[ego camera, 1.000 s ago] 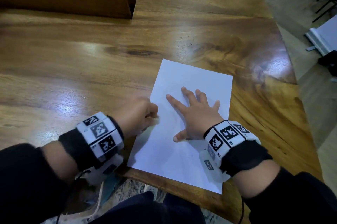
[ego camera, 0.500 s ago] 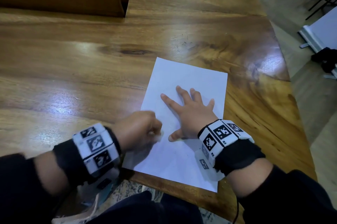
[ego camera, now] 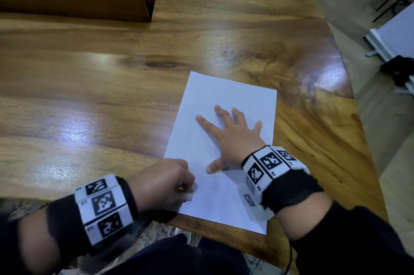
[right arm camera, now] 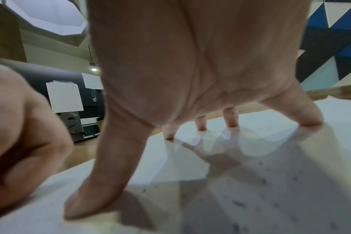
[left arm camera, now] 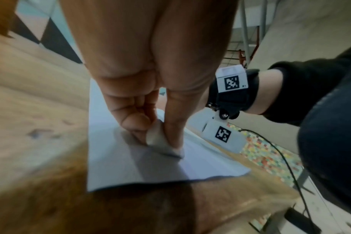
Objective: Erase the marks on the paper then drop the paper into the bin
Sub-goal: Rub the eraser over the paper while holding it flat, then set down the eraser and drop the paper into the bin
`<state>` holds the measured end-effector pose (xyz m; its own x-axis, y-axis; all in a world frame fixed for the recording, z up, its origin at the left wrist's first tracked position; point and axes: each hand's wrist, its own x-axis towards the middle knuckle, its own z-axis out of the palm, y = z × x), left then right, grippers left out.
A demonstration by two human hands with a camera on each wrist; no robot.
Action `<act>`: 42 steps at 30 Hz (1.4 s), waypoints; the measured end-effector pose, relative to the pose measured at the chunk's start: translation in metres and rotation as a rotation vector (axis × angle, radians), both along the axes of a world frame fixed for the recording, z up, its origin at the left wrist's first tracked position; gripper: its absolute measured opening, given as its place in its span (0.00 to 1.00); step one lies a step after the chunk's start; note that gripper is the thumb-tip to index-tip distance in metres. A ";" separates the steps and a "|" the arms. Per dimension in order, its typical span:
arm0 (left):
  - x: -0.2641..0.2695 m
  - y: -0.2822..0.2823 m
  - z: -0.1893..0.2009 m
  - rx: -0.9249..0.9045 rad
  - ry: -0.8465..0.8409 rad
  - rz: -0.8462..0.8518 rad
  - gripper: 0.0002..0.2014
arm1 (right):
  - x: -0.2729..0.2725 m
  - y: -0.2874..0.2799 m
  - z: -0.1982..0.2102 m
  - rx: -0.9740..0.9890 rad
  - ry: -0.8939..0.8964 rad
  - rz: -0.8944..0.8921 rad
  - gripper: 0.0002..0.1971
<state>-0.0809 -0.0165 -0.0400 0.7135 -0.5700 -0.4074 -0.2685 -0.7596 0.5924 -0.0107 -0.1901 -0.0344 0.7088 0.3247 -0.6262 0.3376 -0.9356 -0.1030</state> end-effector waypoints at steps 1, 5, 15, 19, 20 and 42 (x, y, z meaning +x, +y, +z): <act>0.003 0.000 0.001 0.008 0.027 -0.008 0.05 | 0.000 0.000 0.000 0.003 0.000 -0.001 0.59; 0.046 -0.016 0.006 0.036 -0.117 0.082 0.05 | -0.003 0.000 0.000 0.020 -0.023 -0.031 0.64; 0.010 -0.007 0.010 0.020 0.041 -0.068 0.05 | -0.005 -0.002 0.001 0.026 -0.034 -0.033 0.63; 0.054 -0.010 0.004 0.033 -0.198 0.107 0.07 | -0.003 -0.001 0.001 0.009 -0.039 -0.022 0.63; 0.054 -0.009 0.003 0.022 -0.198 0.098 0.07 | -0.003 -0.002 0.002 0.008 -0.034 -0.018 0.62; 0.065 0.040 0.007 -0.009 -0.418 0.501 0.13 | 0.079 -0.060 0.011 0.058 -0.252 -0.382 0.43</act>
<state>-0.0154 0.0239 -0.0330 0.9910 -0.1296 -0.0349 -0.0926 -0.8482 0.5215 0.0683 -0.2498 -0.0233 0.9122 0.0404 -0.4078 -0.0087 -0.9930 -0.1177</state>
